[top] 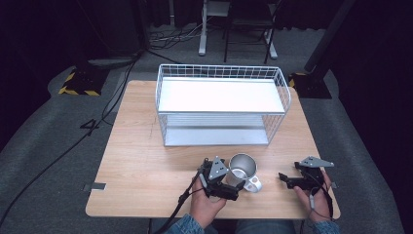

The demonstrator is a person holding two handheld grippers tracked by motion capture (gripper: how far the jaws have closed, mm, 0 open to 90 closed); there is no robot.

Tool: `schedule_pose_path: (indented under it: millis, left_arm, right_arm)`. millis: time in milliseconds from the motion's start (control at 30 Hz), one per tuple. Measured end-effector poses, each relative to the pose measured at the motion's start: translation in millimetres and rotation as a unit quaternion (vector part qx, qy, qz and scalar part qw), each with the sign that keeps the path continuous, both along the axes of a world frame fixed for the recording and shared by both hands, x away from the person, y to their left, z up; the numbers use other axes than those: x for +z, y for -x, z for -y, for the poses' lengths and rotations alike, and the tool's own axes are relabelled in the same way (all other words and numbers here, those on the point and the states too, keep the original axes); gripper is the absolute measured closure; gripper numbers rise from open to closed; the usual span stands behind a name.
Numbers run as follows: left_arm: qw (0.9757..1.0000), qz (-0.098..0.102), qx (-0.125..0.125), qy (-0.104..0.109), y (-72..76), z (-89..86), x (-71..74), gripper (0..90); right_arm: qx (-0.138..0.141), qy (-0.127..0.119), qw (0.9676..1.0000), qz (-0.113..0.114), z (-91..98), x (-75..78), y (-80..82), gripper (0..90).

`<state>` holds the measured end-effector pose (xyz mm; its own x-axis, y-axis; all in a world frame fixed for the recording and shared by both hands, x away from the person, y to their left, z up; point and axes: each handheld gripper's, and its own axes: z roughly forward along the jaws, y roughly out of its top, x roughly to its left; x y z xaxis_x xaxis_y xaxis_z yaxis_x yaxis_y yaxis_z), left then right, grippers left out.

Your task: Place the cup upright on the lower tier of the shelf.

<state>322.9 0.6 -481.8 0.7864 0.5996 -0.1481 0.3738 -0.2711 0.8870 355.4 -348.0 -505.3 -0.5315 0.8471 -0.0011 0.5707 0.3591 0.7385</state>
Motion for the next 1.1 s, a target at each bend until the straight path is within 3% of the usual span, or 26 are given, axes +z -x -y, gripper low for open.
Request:
schedule_pose_path:
  millis: [267,433,767,1100]
  left_arm:
    - [0.9999,0.011,-0.004,-0.001,1.1,14.8,-10.4,0.0]
    - [0.9997,0.012,0.019,-0.010,0.8,21.2,-15.9,0.3]
    - [0.9996,0.011,0.026,0.008,-1.5,28.3,-17.5,0.4]
    - [0.9992,0.018,0.032,-0.013,-3.6,32.5,-16.8,0.5]
  right_arm:
    - [0.000,0.000,1.0000,0.000,0.1,0.0,0.0,14.2]
    - [0.001,0.000,1.0000,0.000,0.0,0.0,0.1,14.6]
    - [0.002,0.000,1.0000,0.001,0.0,0.1,0.3,15.1]
    - [0.002,0.000,1.0000,0.001,0.0,0.1,0.3,15.3]
